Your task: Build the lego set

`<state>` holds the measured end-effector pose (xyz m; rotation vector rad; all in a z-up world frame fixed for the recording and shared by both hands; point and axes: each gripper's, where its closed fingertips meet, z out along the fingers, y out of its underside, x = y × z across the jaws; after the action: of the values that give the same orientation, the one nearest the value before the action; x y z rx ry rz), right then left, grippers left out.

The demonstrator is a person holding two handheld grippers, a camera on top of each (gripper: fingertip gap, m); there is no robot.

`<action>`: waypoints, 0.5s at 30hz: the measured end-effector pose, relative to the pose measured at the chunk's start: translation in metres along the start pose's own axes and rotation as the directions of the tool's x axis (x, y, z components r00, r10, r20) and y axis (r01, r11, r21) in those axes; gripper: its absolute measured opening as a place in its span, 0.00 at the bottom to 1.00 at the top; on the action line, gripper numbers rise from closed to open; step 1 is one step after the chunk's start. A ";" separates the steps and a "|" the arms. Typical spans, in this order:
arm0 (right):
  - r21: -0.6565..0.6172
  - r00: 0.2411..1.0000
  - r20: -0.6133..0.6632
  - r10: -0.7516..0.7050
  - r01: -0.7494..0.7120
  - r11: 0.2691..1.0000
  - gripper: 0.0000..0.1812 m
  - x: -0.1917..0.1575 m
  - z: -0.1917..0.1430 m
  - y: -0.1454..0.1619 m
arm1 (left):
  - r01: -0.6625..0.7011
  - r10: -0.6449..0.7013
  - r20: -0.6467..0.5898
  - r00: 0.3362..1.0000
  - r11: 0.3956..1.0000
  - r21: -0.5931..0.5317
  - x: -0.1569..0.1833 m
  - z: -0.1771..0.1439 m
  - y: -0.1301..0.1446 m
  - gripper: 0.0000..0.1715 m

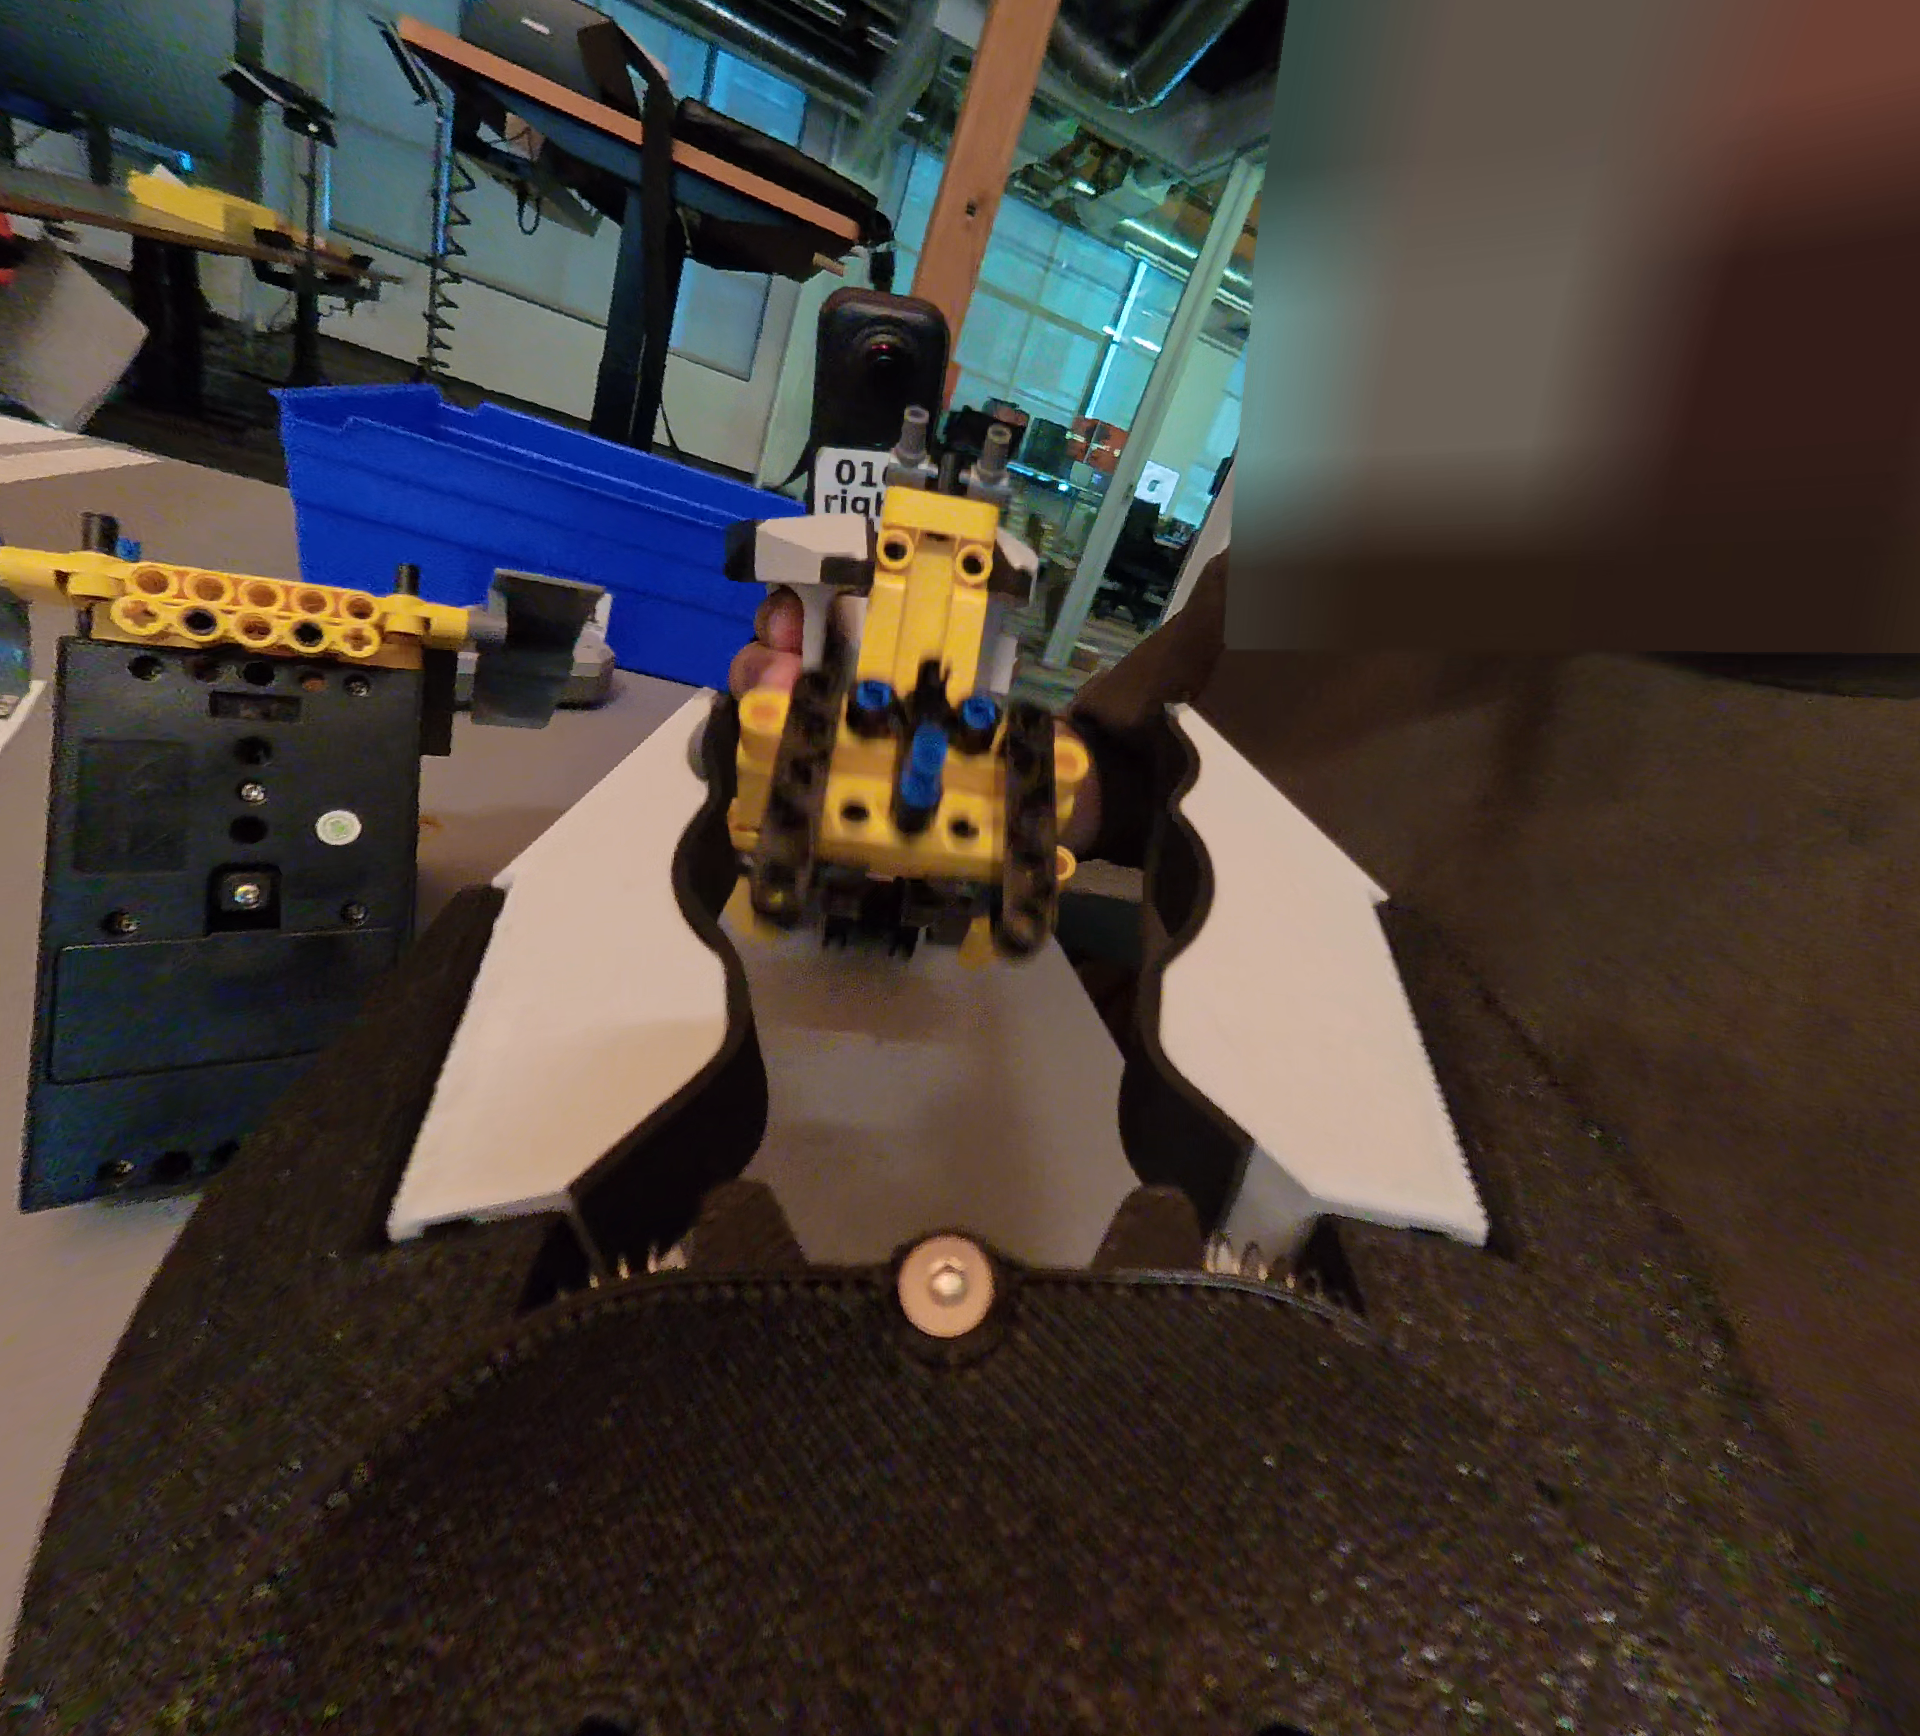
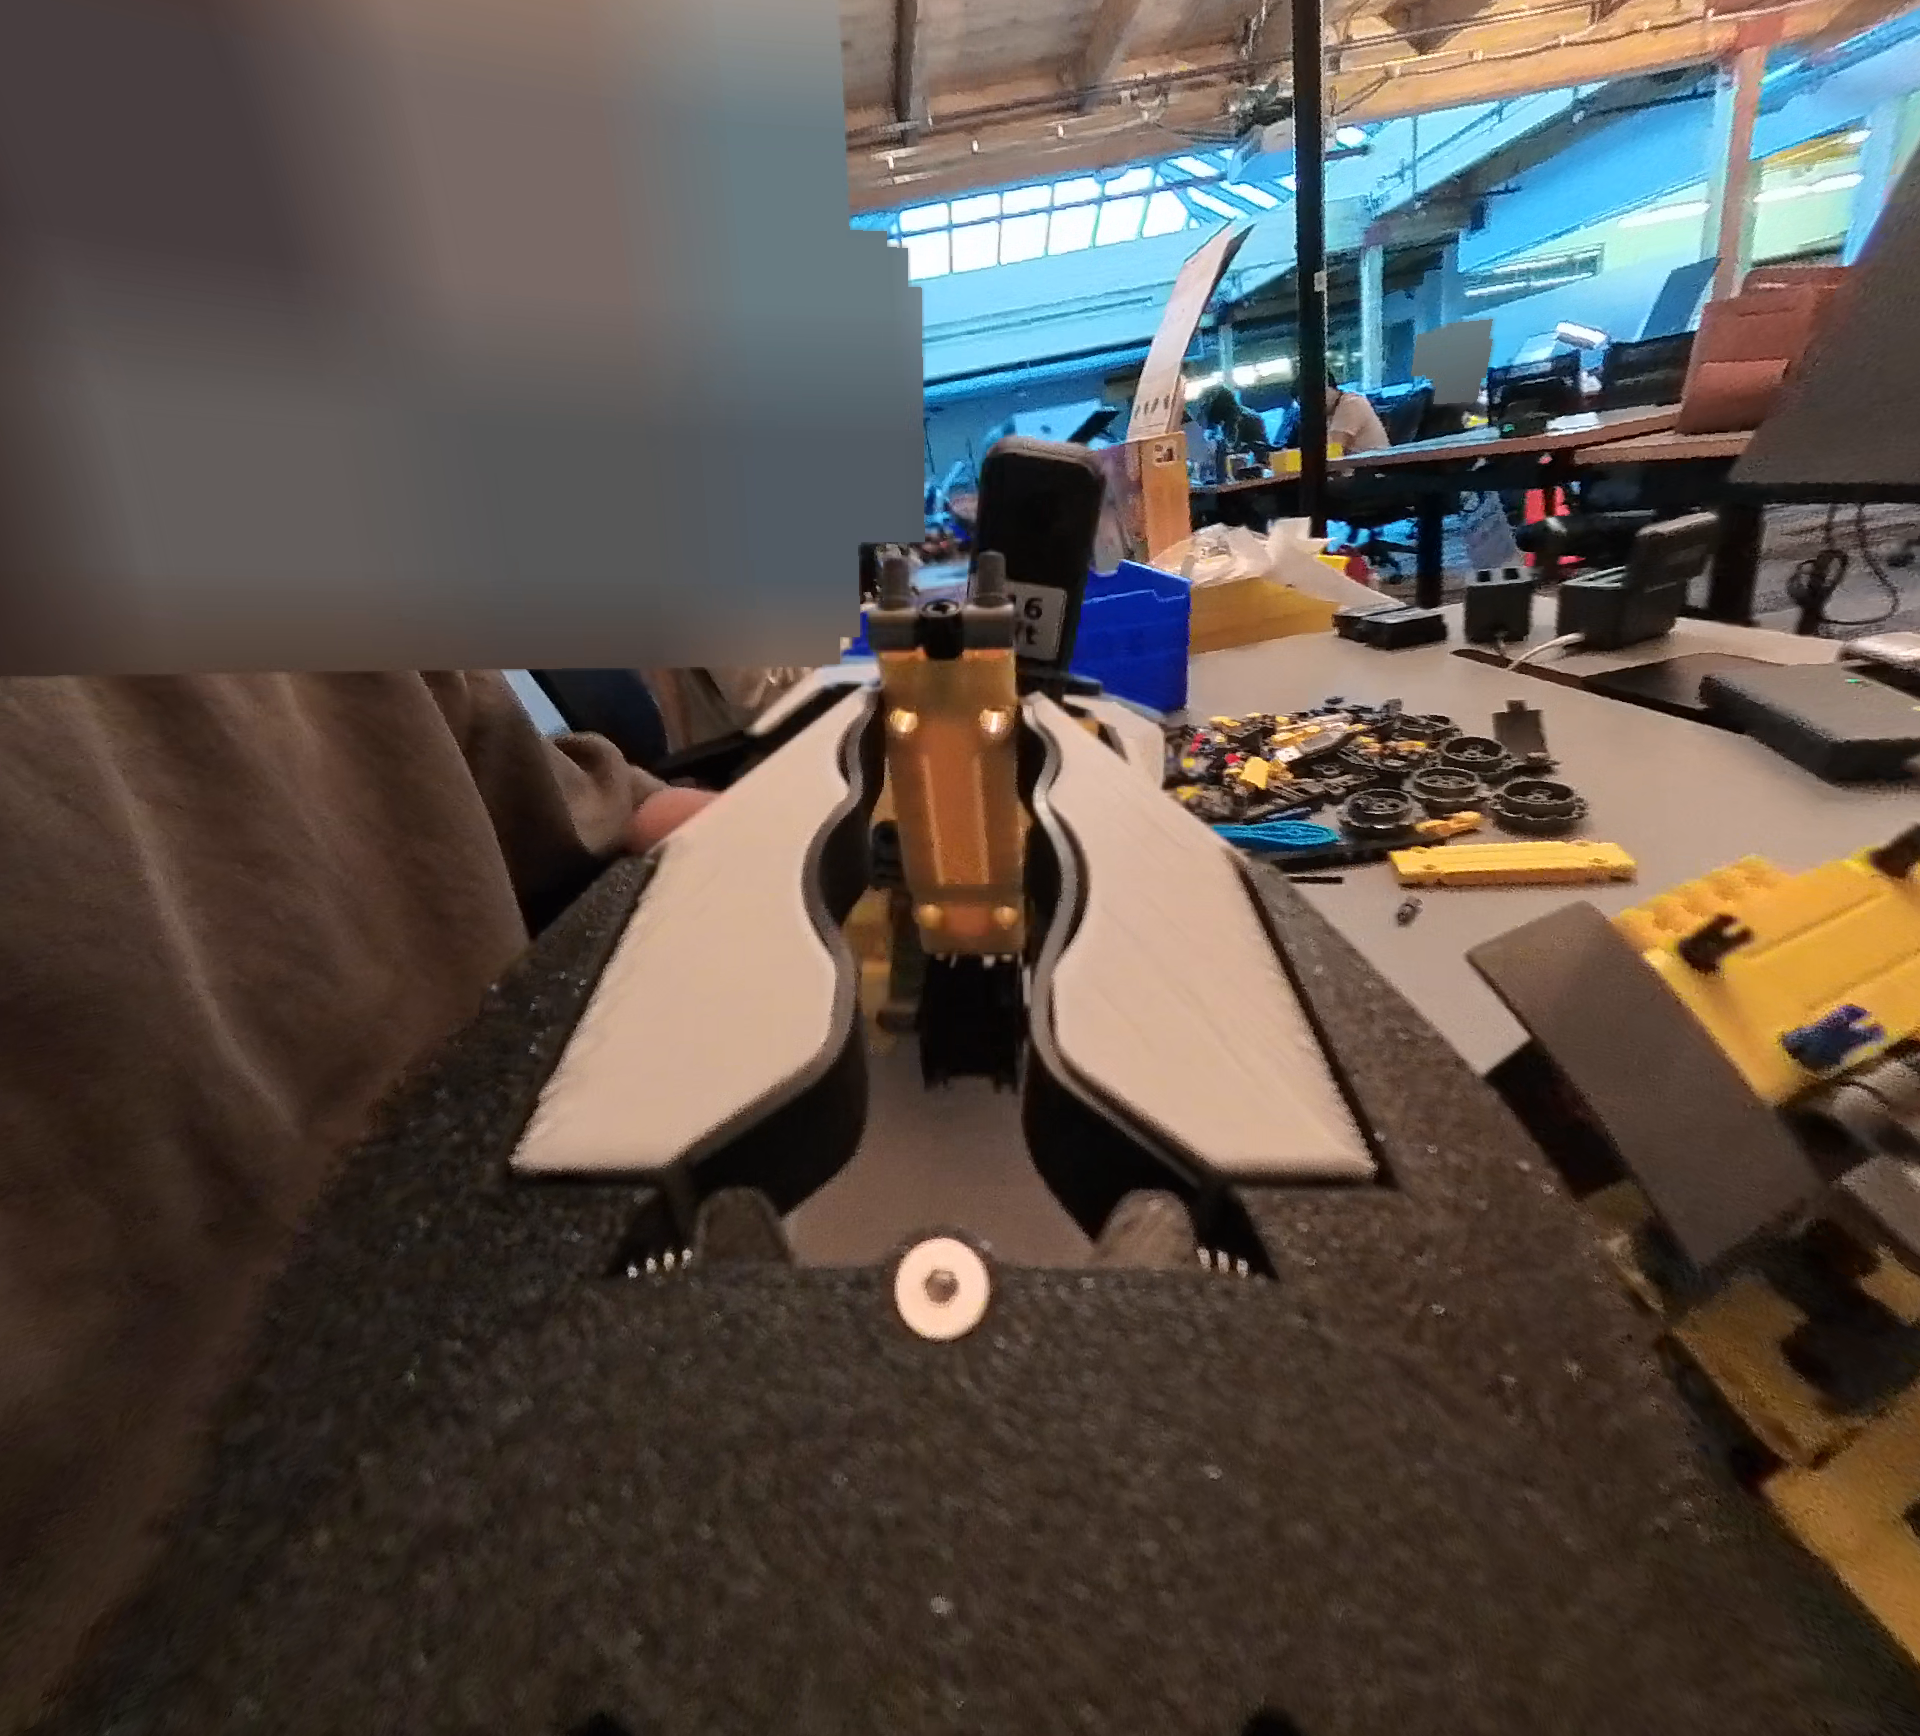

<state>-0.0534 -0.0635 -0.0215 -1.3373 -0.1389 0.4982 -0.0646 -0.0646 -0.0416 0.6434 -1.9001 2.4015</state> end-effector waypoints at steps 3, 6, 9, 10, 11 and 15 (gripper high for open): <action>0.047 0.998 0.023 0.065 -0.066 0.997 0.13 0.001 -0.003 -0.006 | -0.046 0.046 0.024 0.999 0.999 -0.010 -0.001 0.001 0.003 0.31; 0.075 0.995 0.029 0.096 -0.098 0.992 0.13 0.003 -0.006 -0.010 | -0.047 0.047 0.034 0.998 0.999 0.009 -0.002 -0.001 0.000 0.26; 0.067 0.997 0.014 0.079 -0.080 0.995 0.13 0.005 -0.006 -0.010 | -0.014 0.013 0.033 0.999 1.000 0.020 -0.004 -0.003 -0.004 0.47; 0.065 0.997 0.011 0.073 -0.073 0.995 0.13 0.005 -0.006 -0.010 | -0.003 0.002 0.036 0.999 1.000 0.020 -0.006 -0.003 -0.004 0.53; 0.066 0.998 0.009 0.065 -0.066 0.996 0.13 0.004 -0.006 -0.010 | 0.001 -0.002 0.042 0.999 1.000 0.024 -0.008 -0.004 -0.004 0.57; 0.097 0.999 -0.001 0.050 -0.050 0.994 0.13 0.005 -0.010 -0.018 | 0.032 -0.028 0.069 0.997 0.998 -0.059 -0.017 0.000 0.014 0.68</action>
<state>-0.0405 -0.0729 -0.0072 -1.2489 -0.0775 0.5381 -0.0528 -0.0641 -0.0607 0.7540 -1.9646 2.3234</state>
